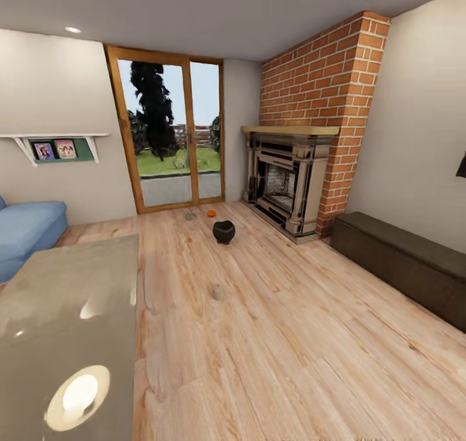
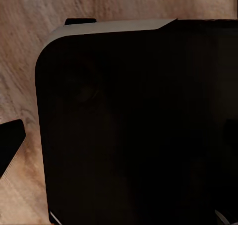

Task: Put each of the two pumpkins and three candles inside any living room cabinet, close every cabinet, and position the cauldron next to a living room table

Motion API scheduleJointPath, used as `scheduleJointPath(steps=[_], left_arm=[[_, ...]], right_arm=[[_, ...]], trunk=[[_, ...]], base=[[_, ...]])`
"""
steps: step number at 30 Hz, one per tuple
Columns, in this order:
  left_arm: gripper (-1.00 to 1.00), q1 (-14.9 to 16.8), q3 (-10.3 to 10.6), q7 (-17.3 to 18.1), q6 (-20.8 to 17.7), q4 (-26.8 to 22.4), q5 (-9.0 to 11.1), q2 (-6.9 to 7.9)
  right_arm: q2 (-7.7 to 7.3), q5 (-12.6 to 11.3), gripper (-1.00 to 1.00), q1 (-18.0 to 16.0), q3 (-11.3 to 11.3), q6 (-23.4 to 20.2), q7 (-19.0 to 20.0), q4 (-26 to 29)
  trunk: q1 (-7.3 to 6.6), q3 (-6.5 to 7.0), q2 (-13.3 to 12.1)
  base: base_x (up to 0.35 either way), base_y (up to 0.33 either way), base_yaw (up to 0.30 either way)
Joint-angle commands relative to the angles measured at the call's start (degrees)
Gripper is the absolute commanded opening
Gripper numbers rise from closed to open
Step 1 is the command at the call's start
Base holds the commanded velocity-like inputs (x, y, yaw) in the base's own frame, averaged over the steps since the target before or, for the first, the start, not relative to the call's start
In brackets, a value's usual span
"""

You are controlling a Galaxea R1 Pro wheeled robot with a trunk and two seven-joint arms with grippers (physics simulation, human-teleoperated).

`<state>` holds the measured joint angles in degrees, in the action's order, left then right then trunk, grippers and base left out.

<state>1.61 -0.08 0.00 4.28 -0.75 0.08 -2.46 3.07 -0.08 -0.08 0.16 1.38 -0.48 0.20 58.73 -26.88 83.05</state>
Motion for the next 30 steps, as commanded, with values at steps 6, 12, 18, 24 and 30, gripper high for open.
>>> scheduleJointPath(steps=[6,12,18,24,30], left_arm=[[1.00,0.1,0.0,0.0,0.2,0.0,0.0,0.00],[1.00,0.0,-0.1,0.0,0.2,0.0,0.1,-0.12],[1.00,0.0,-0.2,0.1,0.2,0.0,0.3,-0.29],[1.00,0.0,-0.1,0.1,0.3,0.0,0.2,-0.43],[1.00,0.0,0.3,0.1,0.4,0.0,0.0,-0.37]], right_arm=[[0.01,0.0,1.00,0.0,0.0,0.1,-0.1,0.0],[0.01,0.0,1.00,0.0,0.0,0.1,-0.1,0.0],[0.01,0.0,1.00,0.0,0.0,0.1,-0.1,0.0],[0.01,-0.1,1.00,0.0,0.1,0.1,-0.1,0.0],[0.01,-0.1,1.00,0.0,0.6,0.1,-0.1,0.0]], trunk=[[0.00,-0.05,0.0],[0.00,-0.05,0.0],[0.00,-0.05,0.0],[0.00,-0.05,0.0],[0.00,-0.05,0.0]], base=[[0.000,0.000,-0.293],[0.000,0.000,-0.293],[0.000,0.000,-0.293],[0.000,0.000,-0.293],[0.000,0.000,-0.293]])
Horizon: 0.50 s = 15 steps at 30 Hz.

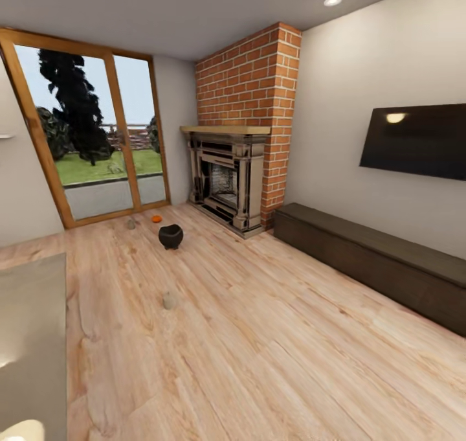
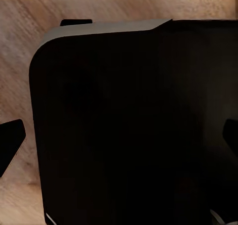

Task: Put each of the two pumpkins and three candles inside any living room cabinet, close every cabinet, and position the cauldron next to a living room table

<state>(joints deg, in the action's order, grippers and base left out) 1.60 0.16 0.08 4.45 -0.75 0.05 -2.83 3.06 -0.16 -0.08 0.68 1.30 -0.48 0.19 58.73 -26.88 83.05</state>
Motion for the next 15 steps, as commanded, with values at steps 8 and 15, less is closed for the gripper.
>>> scheduleJointPath(steps=[8,15], left_arm=[[1.00,0.0,0.1,0.0,0.4,0.0,-0.1,-0.05],[1.00,0.0,0.1,0.0,1.2,0.0,-0.1,-0.02]], right_arm=[[0.01,0.0,1.00,0.0,0.7,0.1,-0.1,0.0],[0.01,0.0,1.00,0.0,0.7,0.2,-0.1,0.0]], trunk=[[0.00,-0.05,0.0],[0.00,-0.05,0.0]], base=[[0.000,0.000,-0.293],[0.000,0.000,-0.293]])
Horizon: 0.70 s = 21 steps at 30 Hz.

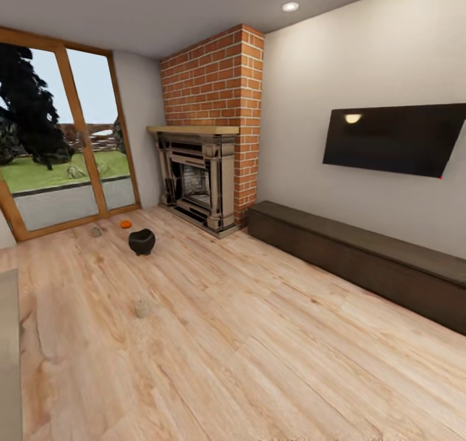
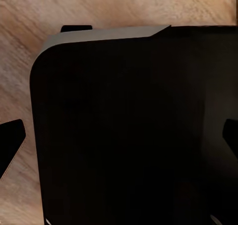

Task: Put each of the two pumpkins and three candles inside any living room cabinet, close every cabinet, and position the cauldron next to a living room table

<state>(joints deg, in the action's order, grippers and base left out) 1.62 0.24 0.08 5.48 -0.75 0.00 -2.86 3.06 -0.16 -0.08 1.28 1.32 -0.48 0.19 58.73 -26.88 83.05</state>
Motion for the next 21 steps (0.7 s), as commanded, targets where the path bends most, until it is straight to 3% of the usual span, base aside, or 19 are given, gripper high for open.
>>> scheduleJointPath(steps=[1,21], left_arm=[[1.00,0.0,0.0,0.0,0.2,0.0,0.0,0.01],[1.00,0.0,-0.9,-0.1,1.8,-1.1,0.6,0.28]], right_arm=[[0.01,0.0,1.00,0.0,0.1,0.1,-0.1,0.0],[-0.07,0.0,1.00,0.0,0.3,0.2,-0.1,0.0]], trunk=[[0.00,-0.05,0.0],[0.00,-0.05,0.0]], base=[[0.000,0.000,-0.293],[0.000,0.000,-0.293]])
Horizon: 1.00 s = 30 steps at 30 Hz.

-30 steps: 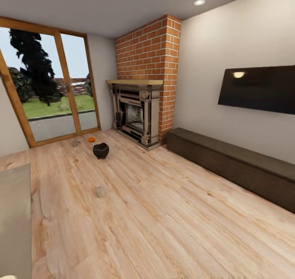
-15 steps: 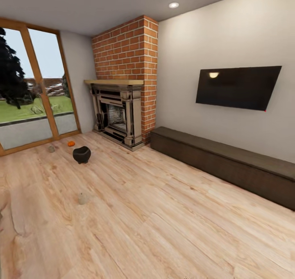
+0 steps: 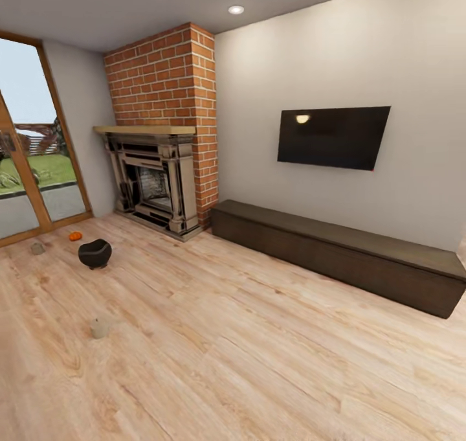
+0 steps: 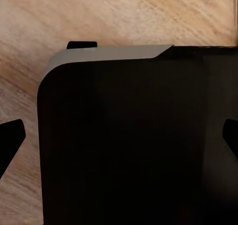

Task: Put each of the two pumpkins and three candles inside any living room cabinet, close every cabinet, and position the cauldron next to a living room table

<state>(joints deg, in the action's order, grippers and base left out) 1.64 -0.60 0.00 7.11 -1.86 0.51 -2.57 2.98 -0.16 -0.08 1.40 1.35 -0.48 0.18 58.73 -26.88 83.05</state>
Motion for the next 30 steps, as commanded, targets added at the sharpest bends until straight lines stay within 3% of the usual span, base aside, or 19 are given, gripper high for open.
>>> scheduleJointPath(steps=[1,6,11,14,16,21,26,30], left_arm=[[1.00,0.0,0.0,0.0,0.1,-0.6,0.0,0.01],[1.00,0.0,-0.1,-0.1,-0.3,-4.0,0.0,-0.02],[1.00,0.0,-0.2,-0.5,-2.4,-11.8,0.0,-0.05],[1.00,0.0,-0.2,-2.0,-10.4,-20.9,0.0,-0.26],[1.00,0.1,-0.2,-3.4,-16.0,-27.4,0.0,-0.37],[1.00,1.4,-0.2,-6.5,-22.3,-37.6,0.1,-0.78],[1.00,3.8,-0.2,-7.8,-22.0,-39.4,0.2,-1.37],[1.00,4.0,-0.1,-7.9,-19.3,-39.6,-0.2,-2.98]], right_arm=[[0.01,0.0,1.00,0.0,0.4,0.1,-0.1,0.0],[-0.22,0.1,1.00,0.0,3.5,0.1,-0.1,0.1],[-0.96,-0.6,1.00,-0.1,4.3,0.0,-0.1,2.0],[-1.21,-1.4,1.00,-1.1,4.7,-1.5,0.1,8.2],[-1.26,-2.5,1.00,-3.2,4.8,-5.8,0.1,12.5],[-1.23,-5.0,1.00,-10.1,4.9,-15.0,-0.1,19.2],[-0.77,-5.4,1.00,-16.2,5.3,-16.4,-0.1,20.5],[-0.74,-5.7,1.00,-17.2,5.9,-16.0,-0.2,20.5]], trunk=[[-0.22,0.13,-0.4],[-1.32,1.03,-2.4],[-2.42,1.92,-4.4],[-3.08,2.46,-5.6],[-3.52,2.82,-6.4],[-4.61,3.72,-8.4],[-5.71,4.62,-10.4],[-6.59,5.33,-12.0]], base=[[0.000,0.000,-0.293],[0.000,0.000,-0.293],[0.000,0.000,-0.293],[0.000,0.000,-0.293],[0.000,0.000,-0.293],[0.000,0.000,-0.293],[0.000,0.000,-0.293],[0.000,0.000,-0.293]])
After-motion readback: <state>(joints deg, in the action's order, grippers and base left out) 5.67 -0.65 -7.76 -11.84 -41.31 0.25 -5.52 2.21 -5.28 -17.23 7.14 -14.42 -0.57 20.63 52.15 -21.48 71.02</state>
